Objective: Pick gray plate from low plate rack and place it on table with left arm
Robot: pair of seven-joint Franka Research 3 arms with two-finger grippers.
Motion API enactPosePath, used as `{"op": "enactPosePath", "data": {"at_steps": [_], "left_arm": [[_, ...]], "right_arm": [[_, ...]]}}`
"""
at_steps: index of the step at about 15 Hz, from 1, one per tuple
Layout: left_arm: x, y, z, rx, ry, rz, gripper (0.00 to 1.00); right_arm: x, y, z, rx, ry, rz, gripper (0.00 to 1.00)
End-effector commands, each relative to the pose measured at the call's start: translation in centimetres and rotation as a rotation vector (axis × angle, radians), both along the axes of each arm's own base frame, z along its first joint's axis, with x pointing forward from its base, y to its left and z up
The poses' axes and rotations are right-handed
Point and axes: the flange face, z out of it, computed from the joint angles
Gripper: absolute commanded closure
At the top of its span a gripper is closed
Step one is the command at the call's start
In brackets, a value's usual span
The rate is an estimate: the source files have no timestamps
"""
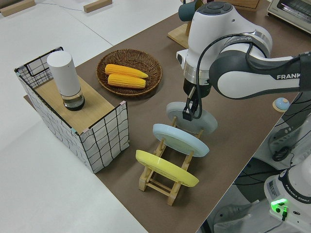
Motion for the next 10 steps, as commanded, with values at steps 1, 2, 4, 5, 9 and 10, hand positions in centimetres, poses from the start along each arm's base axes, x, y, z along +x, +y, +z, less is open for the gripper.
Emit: {"op": "enactPosePath", "data": {"at_steps": [1,2,4,5,9,10], "left_arm": [[-0.3,-0.1,-0.3,0.009,-0.012,-0.01,0.87],[-0.3,-0.1,-0.3,0.009,-0.01,-0.01,0.87],[0.0,-0.6,0.1,0.011,-0.018,-0.02,0.87],[0.1,-0.5,0.3,0.012,-0.022,-0.02,0.87],[1.0,-0.9,2.1,0.015,-0.053,-0.029,0.87],[1.3,-1.2,2.9,0.019,-0.059,-0.035,0.87]], "right_arm": [[-0.2,-0.2,0.3,-0.008,0.002,-0.014,0.017],[-0.2,-0.2,0.4,-0.008,0.0,-0.014,0.017],[-0.2,-0.2,0.4,-0.009,-0.001,-0.014,0.017],[-0.2,-0.2,0.4,-0.008,0.0,-0.014,0.017],[-0.2,-0.2,0.4,-0.008,0.0,-0.014,0.017],[-0.2,-0.2,0.4,-0.009,-0.001,-0.014,0.017]]}}
